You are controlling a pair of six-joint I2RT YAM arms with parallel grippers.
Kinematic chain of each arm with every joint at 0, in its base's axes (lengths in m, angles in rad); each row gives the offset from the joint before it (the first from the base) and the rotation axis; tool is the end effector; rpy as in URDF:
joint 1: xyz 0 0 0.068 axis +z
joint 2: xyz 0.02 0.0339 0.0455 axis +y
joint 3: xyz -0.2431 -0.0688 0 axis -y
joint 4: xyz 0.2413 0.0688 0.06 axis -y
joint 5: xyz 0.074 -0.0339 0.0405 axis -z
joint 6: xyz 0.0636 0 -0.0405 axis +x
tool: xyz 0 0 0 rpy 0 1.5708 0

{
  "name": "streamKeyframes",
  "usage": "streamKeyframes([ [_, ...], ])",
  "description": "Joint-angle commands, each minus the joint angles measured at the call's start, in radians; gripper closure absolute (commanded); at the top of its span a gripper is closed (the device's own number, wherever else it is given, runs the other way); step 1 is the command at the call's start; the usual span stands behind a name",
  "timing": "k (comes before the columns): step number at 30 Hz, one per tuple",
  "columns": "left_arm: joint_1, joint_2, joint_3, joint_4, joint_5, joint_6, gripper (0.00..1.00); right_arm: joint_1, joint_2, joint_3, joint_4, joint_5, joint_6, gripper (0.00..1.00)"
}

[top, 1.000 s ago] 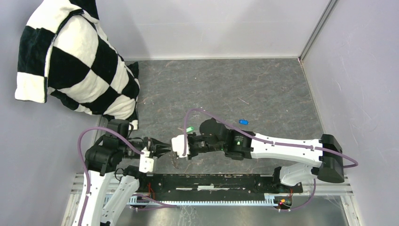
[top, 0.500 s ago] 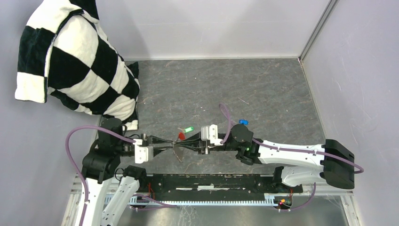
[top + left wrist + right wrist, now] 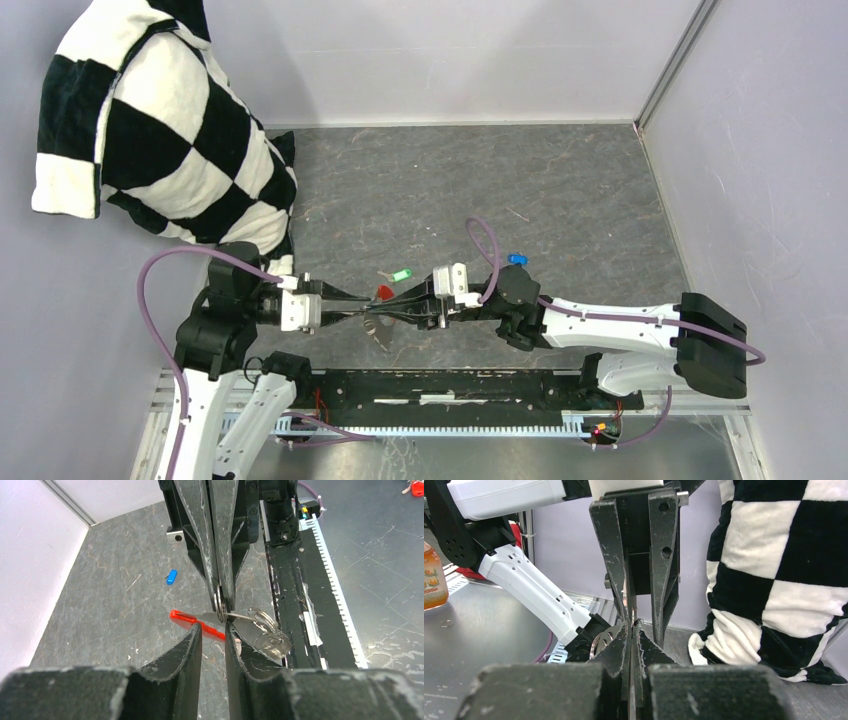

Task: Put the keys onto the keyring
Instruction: Adjust the keyring.

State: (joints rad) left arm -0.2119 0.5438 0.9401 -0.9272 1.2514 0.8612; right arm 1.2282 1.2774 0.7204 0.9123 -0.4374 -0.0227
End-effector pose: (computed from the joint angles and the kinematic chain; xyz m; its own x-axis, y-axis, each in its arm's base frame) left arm 0.0777 -0.0785 0.3402 0.3348 0.1716 -0.9265 0.9400 0.0070 0.3410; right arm 0.0786 0.3007 0.3154 0.1392 0.3292 -0.9340 -0.9837 -0.0623 -0.1686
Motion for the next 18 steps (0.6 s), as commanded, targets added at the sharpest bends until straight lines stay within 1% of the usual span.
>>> streamKeyframes([
  [1,-0.003,-0.003,0.045,0.03,0.059,-0.072,0.71,-0.009,0.005,-0.007,0.055,-0.011,0.008,1.0],
  [11,-0.003,-0.017,0.032,0.032,0.068,-0.082,0.84,-0.013,0.016,0.0,0.047,-0.016,0.011,1.0],
  [14,-0.003,-0.016,0.03,0.03,0.075,-0.079,0.84,-0.013,0.032,0.019,0.021,-0.018,0.014,1.0],
  [18,-0.003,-0.022,0.032,0.033,0.078,-0.079,0.78,-0.015,0.043,0.025,0.007,-0.018,0.018,1.0],
])
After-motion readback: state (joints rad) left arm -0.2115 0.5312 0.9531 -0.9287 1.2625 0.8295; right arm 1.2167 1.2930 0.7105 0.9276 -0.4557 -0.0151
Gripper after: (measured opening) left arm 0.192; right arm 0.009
